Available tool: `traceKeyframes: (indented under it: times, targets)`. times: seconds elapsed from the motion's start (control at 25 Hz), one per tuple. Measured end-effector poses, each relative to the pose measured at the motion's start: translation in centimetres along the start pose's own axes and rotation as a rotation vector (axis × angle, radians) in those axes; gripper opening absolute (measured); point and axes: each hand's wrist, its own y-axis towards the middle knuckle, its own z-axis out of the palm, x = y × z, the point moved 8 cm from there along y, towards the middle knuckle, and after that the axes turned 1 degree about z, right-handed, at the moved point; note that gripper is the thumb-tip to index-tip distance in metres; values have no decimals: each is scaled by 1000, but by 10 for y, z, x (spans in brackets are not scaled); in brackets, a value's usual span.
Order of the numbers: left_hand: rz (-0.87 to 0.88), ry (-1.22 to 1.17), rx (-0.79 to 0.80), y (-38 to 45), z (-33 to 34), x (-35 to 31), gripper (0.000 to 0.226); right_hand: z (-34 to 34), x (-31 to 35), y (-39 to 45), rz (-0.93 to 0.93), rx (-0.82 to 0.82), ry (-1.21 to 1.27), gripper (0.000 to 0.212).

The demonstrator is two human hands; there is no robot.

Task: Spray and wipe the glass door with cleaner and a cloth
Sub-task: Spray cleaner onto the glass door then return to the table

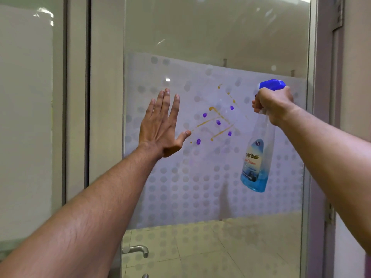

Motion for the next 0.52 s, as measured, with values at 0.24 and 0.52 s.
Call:
traceKeyframes:
  times: [0.24,0.52]
  targets:
    - [0,-5,5,-1,-1,2,95,49,14,-31,-36,137,68,38]
    - [-4,-5,6,-7,-7,15,95,73,21,-43,-15,148,107,39]
